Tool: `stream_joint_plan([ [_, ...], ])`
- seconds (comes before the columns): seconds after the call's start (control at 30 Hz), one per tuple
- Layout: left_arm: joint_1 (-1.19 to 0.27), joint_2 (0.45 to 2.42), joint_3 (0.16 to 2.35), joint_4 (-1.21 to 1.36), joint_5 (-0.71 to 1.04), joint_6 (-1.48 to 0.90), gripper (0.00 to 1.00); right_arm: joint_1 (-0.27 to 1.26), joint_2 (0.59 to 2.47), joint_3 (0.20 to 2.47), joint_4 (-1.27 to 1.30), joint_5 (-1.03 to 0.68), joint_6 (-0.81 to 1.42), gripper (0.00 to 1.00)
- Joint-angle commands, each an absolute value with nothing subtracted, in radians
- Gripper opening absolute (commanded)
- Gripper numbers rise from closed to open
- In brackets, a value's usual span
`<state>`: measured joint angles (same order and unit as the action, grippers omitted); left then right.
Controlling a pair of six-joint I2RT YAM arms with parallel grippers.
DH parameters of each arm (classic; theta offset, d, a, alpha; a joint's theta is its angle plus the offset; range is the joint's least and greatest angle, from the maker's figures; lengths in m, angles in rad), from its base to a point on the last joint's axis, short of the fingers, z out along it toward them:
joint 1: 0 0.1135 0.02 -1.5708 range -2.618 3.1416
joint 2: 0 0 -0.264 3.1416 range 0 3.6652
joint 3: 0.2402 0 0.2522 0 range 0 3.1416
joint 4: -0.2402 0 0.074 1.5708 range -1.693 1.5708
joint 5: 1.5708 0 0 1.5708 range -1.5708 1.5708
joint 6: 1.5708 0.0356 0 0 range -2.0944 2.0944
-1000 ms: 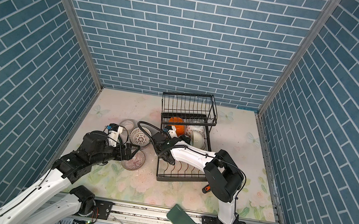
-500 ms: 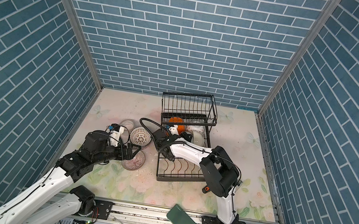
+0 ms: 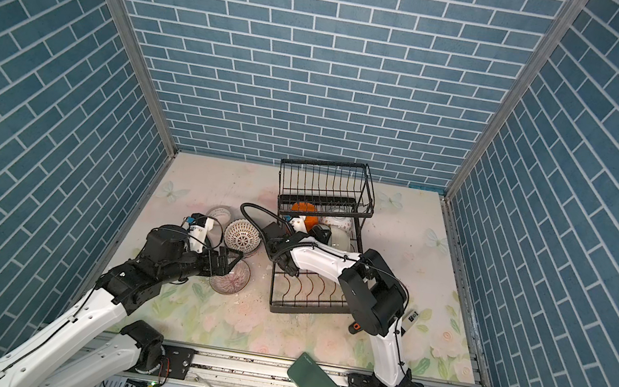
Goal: Load the bowls into the dish rack
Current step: 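Lower the green-striped bowl into the rack slots beside the white bowl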
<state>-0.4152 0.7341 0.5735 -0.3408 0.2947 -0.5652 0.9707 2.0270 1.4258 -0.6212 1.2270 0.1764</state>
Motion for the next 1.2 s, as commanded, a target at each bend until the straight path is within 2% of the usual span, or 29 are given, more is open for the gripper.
stream_joint_plan([
  [0.0,-0.404,0.731,0.561,-0.334,0.303,-0.560,1.00,0.982,2.054,1.447,-0.644,1.182,0.188,0.00],
  [0.63,-0.391,0.731,0.524,-0.313,0.311,-0.569,1.00,1.036,2.145,1.566,-0.777,1.113,0.310,0.01],
  [0.73,-0.390,0.731,0.521,-0.310,0.311,-0.572,1.00,1.037,2.143,1.572,-0.794,1.098,0.335,0.04],
  [0.93,-0.388,0.731,0.516,-0.317,0.306,-0.574,1.00,1.038,2.141,1.585,-0.817,1.065,0.378,0.18],
  [1.17,-0.384,0.730,0.510,-0.328,0.297,-0.574,1.00,1.036,2.139,1.596,-0.830,1.053,0.393,0.23],
])
